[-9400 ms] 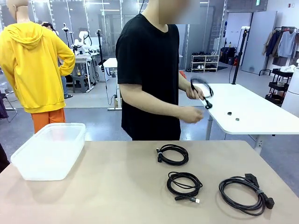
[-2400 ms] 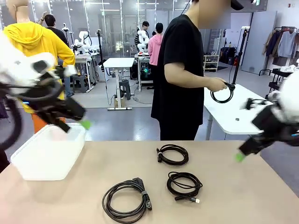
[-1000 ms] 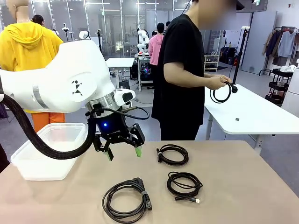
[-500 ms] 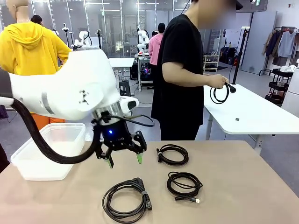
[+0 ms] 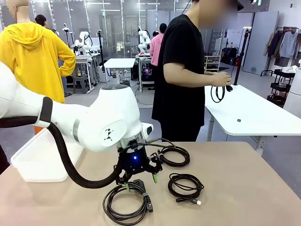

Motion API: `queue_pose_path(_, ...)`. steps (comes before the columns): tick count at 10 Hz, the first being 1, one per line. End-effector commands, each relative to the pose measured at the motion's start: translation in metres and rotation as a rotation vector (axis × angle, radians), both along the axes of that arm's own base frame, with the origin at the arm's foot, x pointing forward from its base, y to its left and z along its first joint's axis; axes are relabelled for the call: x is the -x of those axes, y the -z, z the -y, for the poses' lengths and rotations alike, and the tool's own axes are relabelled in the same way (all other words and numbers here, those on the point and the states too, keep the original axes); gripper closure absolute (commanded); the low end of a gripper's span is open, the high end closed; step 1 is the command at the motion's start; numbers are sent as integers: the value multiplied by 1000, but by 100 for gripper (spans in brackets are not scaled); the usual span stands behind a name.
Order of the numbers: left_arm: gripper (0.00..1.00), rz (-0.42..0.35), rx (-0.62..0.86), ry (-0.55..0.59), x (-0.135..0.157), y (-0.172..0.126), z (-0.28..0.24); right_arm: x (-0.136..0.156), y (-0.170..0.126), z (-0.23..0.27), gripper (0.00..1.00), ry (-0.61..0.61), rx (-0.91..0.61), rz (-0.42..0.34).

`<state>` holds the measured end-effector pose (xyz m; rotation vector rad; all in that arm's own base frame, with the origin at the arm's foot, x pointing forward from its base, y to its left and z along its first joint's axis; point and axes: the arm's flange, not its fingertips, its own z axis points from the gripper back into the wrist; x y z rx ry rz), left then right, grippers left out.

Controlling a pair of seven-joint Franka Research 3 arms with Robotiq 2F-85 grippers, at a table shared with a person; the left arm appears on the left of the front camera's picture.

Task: Organize and store the cables.
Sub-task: Place the Power Cable into the Organizing box.

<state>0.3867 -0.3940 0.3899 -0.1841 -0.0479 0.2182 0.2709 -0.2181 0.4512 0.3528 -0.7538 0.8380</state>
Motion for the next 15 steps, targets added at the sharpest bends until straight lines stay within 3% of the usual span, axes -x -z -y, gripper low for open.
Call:
queue_pose_path(1,0,49,-48,-54,-10,10,14,0,0,2,0,-17,-3,16)
queue_pose_path(7,0,42,-63,-99,-25,73,23,0,0,2,0,-17,-3,16)
queue_pose_path(8,11,36,-75,-88,-27,76,27,0,0,2,0,-17,-3,16)
queue_pose_path(9,57,34,-98,-102,-31,77,29,0,0,2,0,-17,-3,16)
queue_pose_path(10,71,41,-120,-97,-32,76,29,0,0,2,0,-17,-3,16)
queue_pose_path(11,100,28,-123,-94,-33,78,29,0,0,2,0,-17,-3,16)
queue_pose_path(15,100,-12,-117,-91,-26,72,34,0,0,2,0,-17,-3,16)
